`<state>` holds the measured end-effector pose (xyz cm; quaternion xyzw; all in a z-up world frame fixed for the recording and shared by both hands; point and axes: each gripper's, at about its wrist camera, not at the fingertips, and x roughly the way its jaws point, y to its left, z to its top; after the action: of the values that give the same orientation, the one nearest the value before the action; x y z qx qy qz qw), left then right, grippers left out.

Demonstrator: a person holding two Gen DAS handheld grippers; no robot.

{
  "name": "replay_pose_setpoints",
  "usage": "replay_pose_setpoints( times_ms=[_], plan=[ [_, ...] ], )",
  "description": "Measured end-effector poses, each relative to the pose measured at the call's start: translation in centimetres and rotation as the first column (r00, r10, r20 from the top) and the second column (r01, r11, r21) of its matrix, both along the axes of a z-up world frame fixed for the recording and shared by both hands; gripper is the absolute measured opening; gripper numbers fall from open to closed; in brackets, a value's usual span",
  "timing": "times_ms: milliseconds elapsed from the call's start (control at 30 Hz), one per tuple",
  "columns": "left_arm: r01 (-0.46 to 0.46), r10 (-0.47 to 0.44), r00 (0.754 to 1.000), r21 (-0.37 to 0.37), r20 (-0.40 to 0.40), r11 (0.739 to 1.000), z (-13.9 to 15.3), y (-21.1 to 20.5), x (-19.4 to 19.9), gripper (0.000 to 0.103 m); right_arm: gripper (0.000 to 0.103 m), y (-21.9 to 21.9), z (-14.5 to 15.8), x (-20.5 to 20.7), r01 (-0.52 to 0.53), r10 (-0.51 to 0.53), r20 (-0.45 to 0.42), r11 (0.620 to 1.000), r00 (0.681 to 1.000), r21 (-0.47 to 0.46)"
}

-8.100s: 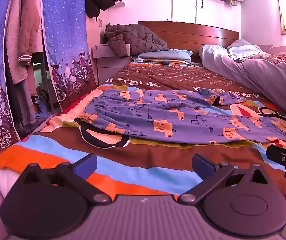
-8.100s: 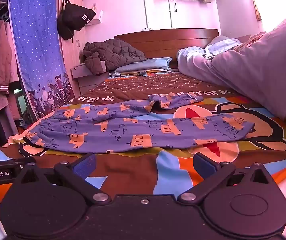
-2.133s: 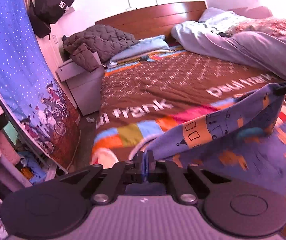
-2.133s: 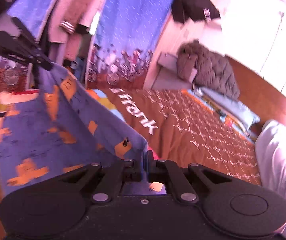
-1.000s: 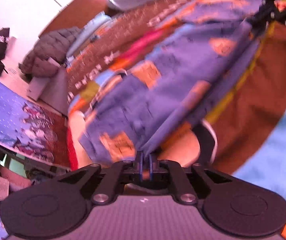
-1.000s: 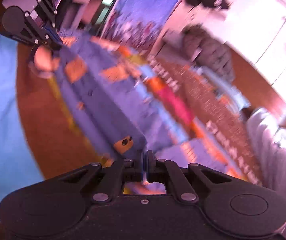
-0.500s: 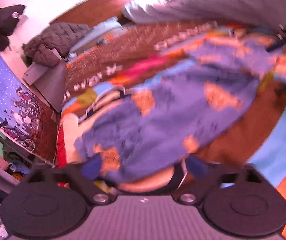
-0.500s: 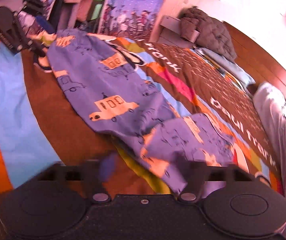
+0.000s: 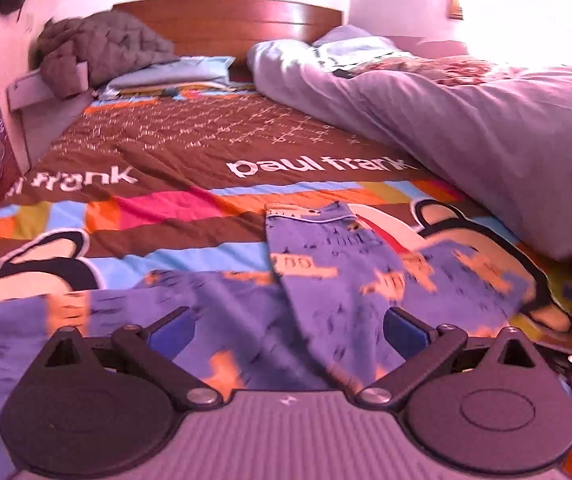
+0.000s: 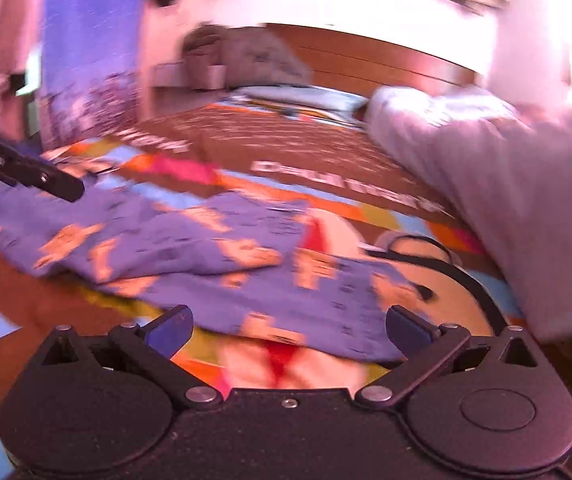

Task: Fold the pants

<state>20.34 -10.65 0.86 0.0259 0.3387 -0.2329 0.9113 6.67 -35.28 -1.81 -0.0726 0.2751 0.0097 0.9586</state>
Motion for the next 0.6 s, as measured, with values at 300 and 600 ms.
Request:
replay_pose_setpoints(
  times_ms=[300, 600],
  plan=[
    [-0.139, 0.134, 0.983, -0.032, -0.126, 0.99, -3.6, -3.8, 4.3, 0.073, 0.102, -7.4, -0.1, 0.7, 0.203, -0.182, -0.095, 0.927, 0.979, 0.316],
    [-0.204, 0.15, 0.959, -0.215, -0.242, 0.955, -6.8, -1.5, 5.1, 0.054, 0.102, -7.3, -0.4, 2.0, 0.18, -0.157, -0.098, 0.936, 0.983, 0.304]
  ],
)
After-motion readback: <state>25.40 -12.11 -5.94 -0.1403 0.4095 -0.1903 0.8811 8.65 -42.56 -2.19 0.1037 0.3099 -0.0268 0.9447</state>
